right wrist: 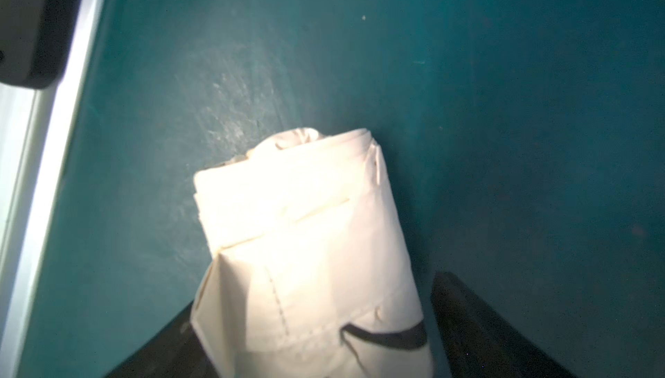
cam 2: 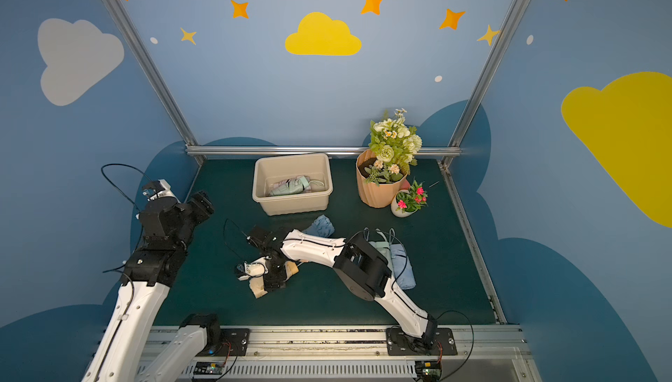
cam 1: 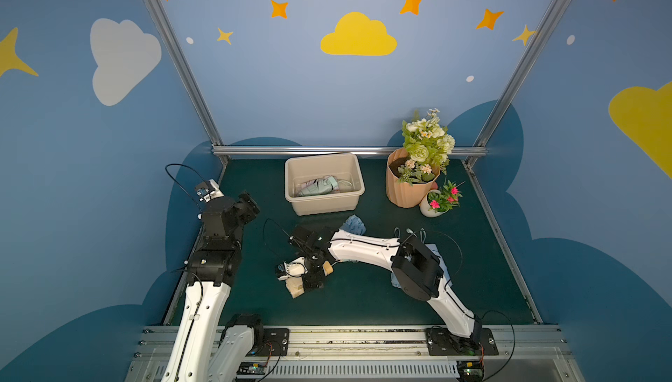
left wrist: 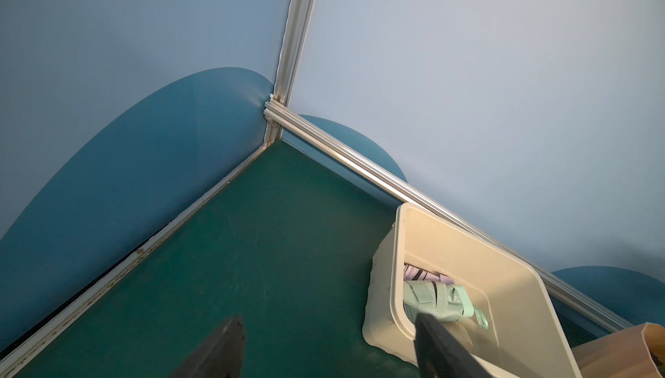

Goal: Put the umbrella into the storage box
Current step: Pick up the umbrella from the center of the board.

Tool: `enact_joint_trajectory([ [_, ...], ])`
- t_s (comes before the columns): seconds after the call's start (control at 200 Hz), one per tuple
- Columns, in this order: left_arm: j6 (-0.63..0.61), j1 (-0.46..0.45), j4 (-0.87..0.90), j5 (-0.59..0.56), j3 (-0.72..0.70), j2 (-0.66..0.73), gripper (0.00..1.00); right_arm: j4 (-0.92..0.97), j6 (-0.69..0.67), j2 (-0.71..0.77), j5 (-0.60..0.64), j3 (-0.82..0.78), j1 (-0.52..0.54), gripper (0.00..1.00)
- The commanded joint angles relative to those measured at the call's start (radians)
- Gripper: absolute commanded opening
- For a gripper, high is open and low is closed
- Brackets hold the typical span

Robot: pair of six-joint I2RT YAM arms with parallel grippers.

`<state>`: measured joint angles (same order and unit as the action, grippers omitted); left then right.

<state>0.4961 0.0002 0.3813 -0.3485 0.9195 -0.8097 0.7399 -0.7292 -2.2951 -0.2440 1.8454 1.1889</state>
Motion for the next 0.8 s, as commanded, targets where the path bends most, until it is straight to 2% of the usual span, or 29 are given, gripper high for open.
enact_joint_trajectory([
  [0.0, -0.018, 0.007, -0.015, -0.003, -0.005, 0.015, 0.80, 0.042, -0.040, -0.021, 0.039, 0.024, 0.010, 0.84],
  [0.27, -0.017, 0.009, -0.018, 0.000, -0.005, 0.011, 0.80, 0.042, -0.063, -0.035, 0.074, 0.024, 0.023, 0.80],
  [0.791, -0.010, 0.010, -0.021, -0.001, 0.003, 0.002, 0.80, -0.032, -0.078, 0.057, 0.089, -0.006, 0.029, 0.57],
])
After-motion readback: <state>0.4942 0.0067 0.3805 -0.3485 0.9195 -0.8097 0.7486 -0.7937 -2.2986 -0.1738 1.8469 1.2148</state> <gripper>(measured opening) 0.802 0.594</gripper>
